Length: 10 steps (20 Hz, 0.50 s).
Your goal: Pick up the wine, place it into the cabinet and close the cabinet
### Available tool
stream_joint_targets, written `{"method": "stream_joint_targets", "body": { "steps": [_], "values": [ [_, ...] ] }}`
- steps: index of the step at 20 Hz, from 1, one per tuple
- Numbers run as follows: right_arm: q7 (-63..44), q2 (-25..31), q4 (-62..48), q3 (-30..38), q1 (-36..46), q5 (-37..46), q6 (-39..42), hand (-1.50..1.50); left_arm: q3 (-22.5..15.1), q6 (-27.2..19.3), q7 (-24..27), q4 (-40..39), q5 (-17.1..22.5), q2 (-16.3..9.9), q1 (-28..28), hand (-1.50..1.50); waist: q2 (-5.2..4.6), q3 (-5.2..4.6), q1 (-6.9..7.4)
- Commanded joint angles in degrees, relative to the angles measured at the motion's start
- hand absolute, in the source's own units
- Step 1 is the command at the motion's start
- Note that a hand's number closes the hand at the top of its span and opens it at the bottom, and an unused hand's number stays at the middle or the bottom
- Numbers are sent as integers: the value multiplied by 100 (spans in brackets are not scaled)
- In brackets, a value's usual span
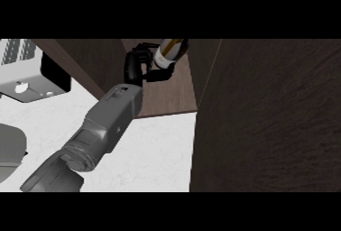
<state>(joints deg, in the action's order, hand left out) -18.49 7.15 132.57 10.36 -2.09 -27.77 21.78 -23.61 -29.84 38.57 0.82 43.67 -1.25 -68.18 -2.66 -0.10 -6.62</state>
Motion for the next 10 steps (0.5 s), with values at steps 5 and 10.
{"method": "stream_joint_targets", "body": {
  "steps": [5,10],
  "values": [
    [-30,111,-37,129,76,-63,6,-150,-79,-269,-132,-81,-141,-158,-17,-150,-6,1,-16],
    [59,8,-107,4,237,25,-24,-150,-257,-444,-404,-82,-349,-264,-48,-150,-25,2,23]
  ]
}}
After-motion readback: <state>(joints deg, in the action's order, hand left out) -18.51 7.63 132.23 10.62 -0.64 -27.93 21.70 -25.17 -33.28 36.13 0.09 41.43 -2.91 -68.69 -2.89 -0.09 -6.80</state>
